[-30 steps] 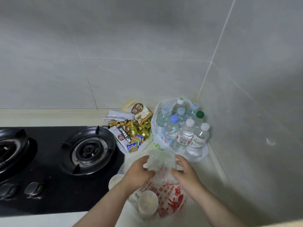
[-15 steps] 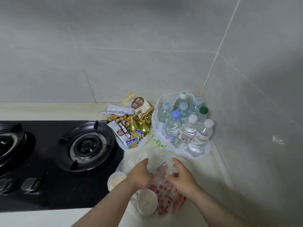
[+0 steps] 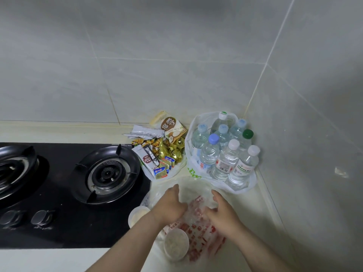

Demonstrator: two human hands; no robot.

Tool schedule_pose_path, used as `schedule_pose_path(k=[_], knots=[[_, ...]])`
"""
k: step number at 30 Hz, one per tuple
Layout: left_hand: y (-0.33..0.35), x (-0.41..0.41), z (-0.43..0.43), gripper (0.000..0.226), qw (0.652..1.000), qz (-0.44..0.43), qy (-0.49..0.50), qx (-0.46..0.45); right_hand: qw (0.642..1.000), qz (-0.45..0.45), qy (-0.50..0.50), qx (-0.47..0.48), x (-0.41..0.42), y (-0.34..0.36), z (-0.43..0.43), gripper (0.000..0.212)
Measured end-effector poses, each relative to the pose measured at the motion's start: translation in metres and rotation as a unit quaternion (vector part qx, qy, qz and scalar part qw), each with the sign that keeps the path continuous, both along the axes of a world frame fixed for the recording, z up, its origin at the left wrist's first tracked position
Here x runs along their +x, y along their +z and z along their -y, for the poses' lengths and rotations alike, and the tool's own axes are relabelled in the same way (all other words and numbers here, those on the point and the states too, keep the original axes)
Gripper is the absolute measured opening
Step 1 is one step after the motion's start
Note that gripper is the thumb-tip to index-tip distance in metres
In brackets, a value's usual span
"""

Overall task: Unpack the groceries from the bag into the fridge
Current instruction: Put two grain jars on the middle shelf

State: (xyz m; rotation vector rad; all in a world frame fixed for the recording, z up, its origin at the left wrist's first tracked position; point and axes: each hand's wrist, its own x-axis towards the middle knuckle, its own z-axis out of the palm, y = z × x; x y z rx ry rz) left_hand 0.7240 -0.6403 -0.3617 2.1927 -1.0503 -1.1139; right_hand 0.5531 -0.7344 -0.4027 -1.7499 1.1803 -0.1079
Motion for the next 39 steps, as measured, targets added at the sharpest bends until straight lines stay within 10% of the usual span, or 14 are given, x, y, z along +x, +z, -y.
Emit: schedule_pose_path(k=[11,19,25,39], knots=[[0.046,0.062,-0.071,0.039,0.980,0.090,0.103,-0.141,0.989,0.074,0.087,-0.098,0.014,0.043,-0.020,0.042],[0.020,0.057,-0.123,0.062,0.981,0.066,0.134,-0.123,0.976,0.046,0.199,-0.079,0.006,0.035,-0.063,0.077],[-0.005,0.046,-0.138,0.087,0.987,0.016,0.127,-0.096,0.963,0.017,0.256,-0.082,0.003,0.030,-0.080,0.063],[-0.018,0.039,-0.133,0.053,0.978,-0.059,0.172,-0.103,0.978,-0.050,0.189,-0.066,0.005,0.004,-0.097,0.079]])
